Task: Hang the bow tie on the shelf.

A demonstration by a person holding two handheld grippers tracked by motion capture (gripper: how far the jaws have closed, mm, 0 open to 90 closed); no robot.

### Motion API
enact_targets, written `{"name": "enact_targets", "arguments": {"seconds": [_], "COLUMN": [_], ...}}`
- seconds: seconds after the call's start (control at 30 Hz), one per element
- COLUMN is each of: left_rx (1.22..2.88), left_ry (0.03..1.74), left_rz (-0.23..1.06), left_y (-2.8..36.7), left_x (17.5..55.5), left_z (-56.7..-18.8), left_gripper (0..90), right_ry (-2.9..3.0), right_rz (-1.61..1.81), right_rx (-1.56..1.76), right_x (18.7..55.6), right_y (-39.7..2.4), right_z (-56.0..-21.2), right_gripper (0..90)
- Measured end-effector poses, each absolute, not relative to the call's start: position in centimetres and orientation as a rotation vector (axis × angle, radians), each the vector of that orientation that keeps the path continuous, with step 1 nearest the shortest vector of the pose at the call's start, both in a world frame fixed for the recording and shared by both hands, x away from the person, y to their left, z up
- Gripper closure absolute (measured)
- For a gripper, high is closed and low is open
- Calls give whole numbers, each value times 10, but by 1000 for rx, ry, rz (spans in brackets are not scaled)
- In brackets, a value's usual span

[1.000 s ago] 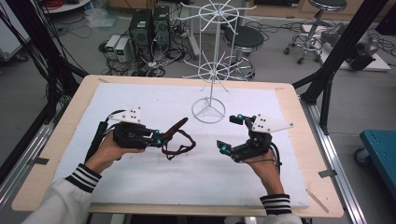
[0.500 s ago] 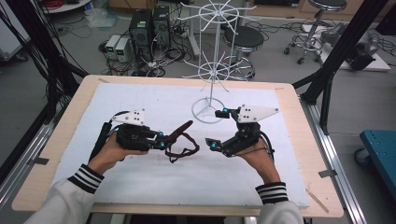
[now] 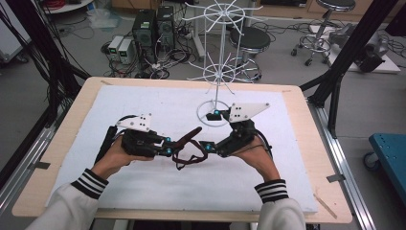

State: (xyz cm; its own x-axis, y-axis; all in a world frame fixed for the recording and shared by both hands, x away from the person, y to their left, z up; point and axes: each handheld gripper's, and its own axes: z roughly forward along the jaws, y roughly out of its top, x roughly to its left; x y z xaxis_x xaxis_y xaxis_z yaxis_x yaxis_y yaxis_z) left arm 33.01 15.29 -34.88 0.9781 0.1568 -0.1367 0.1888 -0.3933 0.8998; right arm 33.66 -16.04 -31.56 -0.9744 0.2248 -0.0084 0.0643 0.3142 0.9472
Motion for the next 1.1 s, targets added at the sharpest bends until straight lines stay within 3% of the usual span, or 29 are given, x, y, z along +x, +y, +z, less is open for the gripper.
{"name": "enact_targets", "arguments": {"seconds": [0.03, 0.2, 0.33, 0.43, 0.6, 0.67, 1.0, 1.1], "left_rx": [1981, 1980, 1974, 1976, 1971, 1959, 1958, 1956], "left_ry": [247, 226, 228, 226, 241, 248, 268, 276], "left_rz": [-39, -39, -36, -33, -25, -25, -35, -26], "left_y": [152, 152, 152, 153, 156, 157, 157, 158], "left_x": [330, 330, 330, 331, 332, 333, 334, 335], "left_z": [-349, -349, -349, -349, -348, -347, -348, -348], "left_gripper": [779, 779, 779, 779, 778, 774, 737, 681], "right_ry": [2436, 2474, 2507, 2505, 2492, 2479, 2493, 2481], "right_rz": [1733, 1702, 1677, 1668, 1621, 1634, 1625, 1616], "right_rx": [251, 232, 218, 196, 145, 115, 116, 121], "right_x": [338, 342, 345, 345, 342, 340, 339, 340], "right_y": [-159, -150, -146, -145, -146, -148, -149, -149], "right_z": [-315, -317, -320, -321, -319, -317, -317, -317], "right_gripper": [176, 216, 318, 449, 748, 820, 850, 851]}}
